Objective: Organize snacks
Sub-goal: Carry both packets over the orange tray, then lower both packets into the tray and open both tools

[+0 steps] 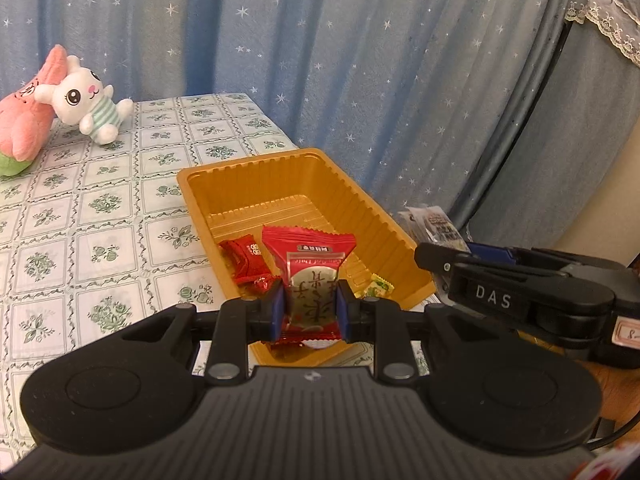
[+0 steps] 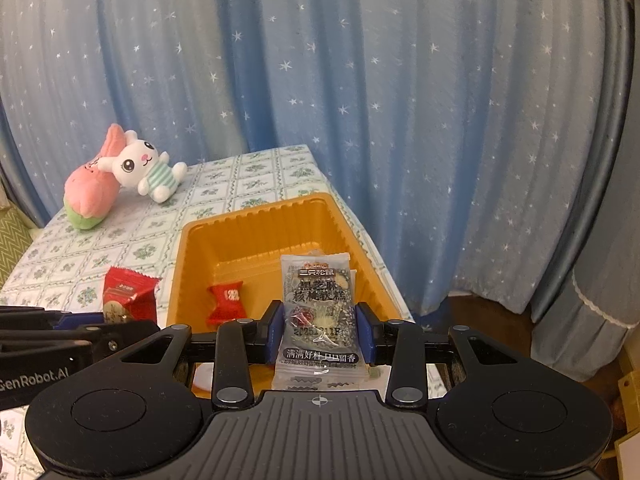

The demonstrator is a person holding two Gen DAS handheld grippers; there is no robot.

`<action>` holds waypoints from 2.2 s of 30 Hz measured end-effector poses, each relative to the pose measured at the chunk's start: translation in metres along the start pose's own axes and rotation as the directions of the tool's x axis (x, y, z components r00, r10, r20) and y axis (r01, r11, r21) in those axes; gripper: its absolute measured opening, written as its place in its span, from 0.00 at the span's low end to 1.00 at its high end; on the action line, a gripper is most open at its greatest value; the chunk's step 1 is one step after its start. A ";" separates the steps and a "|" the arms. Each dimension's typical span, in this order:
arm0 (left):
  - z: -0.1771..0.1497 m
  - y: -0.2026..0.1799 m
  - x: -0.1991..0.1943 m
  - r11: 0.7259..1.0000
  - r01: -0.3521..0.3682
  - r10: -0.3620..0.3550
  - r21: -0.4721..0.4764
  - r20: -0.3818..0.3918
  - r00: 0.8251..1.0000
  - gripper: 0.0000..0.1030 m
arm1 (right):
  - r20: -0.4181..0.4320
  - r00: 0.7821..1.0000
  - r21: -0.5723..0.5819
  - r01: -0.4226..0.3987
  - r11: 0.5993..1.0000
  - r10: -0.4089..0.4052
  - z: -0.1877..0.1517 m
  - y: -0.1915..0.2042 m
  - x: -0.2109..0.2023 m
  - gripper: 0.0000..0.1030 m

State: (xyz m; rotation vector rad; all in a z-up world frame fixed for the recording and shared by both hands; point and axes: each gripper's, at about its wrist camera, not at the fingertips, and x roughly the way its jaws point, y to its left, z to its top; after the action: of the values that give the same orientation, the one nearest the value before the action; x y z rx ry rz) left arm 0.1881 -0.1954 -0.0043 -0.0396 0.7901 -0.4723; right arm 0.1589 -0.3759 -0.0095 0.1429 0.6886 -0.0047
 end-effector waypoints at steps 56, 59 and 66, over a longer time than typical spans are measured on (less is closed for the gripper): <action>0.014 0.029 0.048 0.999 -0.027 0.024 -0.047 -0.071 0.997 0.44 | -0.033 0.999 0.016 -0.024 1.000 0.024 0.015 -0.001 0.043 0.37; 0.014 0.029 0.048 0.999 -0.029 0.025 -0.046 -0.069 0.997 0.44 | -0.030 0.999 0.014 -0.024 1.000 0.025 0.016 0.000 0.042 0.37; 0.014 0.031 0.045 0.998 -0.036 0.033 -0.045 -0.061 0.998 0.44 | -0.036 0.999 0.024 -0.036 0.999 0.037 0.018 0.004 0.045 0.37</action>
State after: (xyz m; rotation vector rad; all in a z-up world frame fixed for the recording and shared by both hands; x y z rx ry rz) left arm 0.2372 -0.1885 -0.0313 -0.0542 0.8595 -0.4244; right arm 0.2055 -0.3728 -0.0235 0.1786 0.7221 0.0246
